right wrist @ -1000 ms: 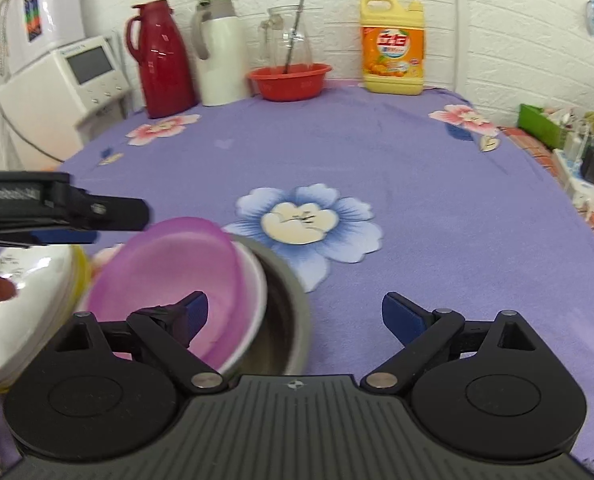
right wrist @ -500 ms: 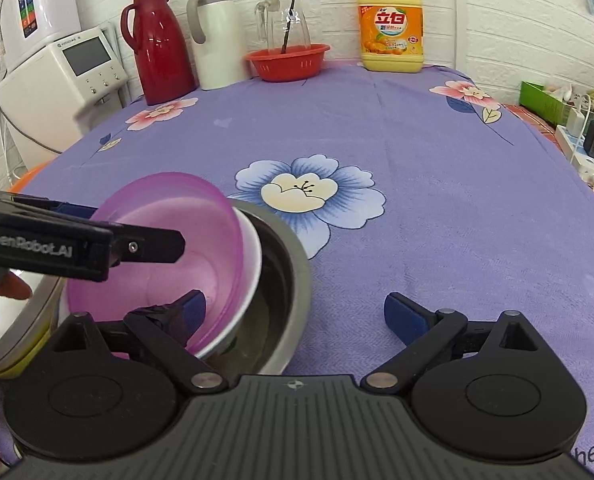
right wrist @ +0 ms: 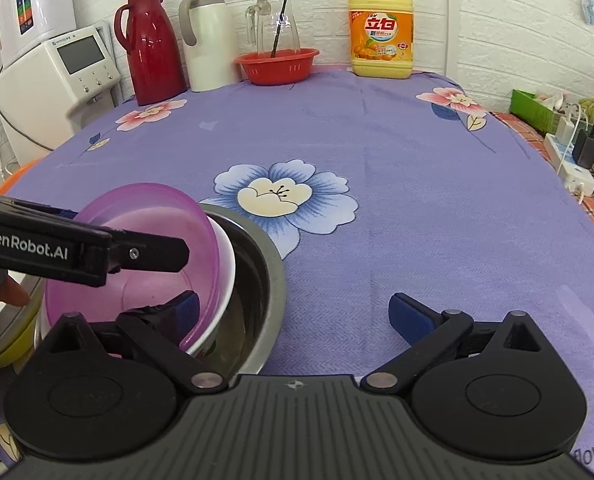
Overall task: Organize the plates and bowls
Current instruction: 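Close the left gripper on the rim of the nested bowl stack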
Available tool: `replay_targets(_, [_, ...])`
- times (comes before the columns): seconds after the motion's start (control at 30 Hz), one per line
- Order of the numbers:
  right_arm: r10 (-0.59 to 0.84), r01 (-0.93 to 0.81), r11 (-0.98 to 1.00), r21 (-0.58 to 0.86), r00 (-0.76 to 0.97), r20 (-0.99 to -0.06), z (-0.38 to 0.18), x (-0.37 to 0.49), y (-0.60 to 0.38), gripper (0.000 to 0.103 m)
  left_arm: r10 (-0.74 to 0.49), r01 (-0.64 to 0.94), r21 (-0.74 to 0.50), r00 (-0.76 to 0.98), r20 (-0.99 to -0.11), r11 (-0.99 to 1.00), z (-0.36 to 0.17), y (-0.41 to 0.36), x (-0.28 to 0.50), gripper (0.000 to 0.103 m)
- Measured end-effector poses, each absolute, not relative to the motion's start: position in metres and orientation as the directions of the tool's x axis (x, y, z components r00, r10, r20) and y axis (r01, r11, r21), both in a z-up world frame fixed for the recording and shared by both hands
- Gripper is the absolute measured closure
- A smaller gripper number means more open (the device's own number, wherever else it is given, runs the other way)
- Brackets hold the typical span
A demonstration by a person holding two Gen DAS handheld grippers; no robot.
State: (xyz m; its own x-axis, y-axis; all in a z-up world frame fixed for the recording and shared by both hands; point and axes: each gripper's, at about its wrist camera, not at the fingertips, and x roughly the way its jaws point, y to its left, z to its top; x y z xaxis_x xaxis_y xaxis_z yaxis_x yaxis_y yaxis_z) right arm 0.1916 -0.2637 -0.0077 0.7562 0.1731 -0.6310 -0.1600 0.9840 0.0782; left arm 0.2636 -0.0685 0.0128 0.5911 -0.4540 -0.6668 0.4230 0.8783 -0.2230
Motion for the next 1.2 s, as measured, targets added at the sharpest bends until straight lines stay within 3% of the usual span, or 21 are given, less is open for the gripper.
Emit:
replay_targets(0.1, [0.154,-0.148,0.987,0.063,0.761,-0.630,-0.007,0.190,-0.266,0.000,-0.569,0.448,-0.370,0.484,-0.665,0.814,0.005,-0.073,0.269,0.023])
replay_targets(0.6, [0.220,-0.156,0.975,0.157,0.746,-0.629,-0.016,0.184,-0.268,0.000,-0.470,0.459,-0.221,0.549,-0.691,0.861,0.008,-0.079,0.258,0.019])
replay_targets(0.93, [0.248,-0.188,0.968,0.164,0.805,-0.539,-0.026,0.169,-0.274,0.000,-0.503,0.468,-0.265,0.512,-0.696,0.843,-0.003,-0.084,0.258,0.019])
replay_targets(1.07, [0.213,-0.142,0.976,0.165,0.778,-0.591,-0.018,0.170,-0.272,0.000,-0.496,0.467,-0.257,0.516,-0.698,0.846,-0.003,-0.086,0.255,0.019])
replay_targets(1.2, [0.217,-0.153,0.976,0.157,0.785,-0.580,-0.013,0.163,-0.268,0.000,-0.491,0.464,-0.252,0.519,-0.700,0.849,-0.003,-0.087,0.255,0.019])
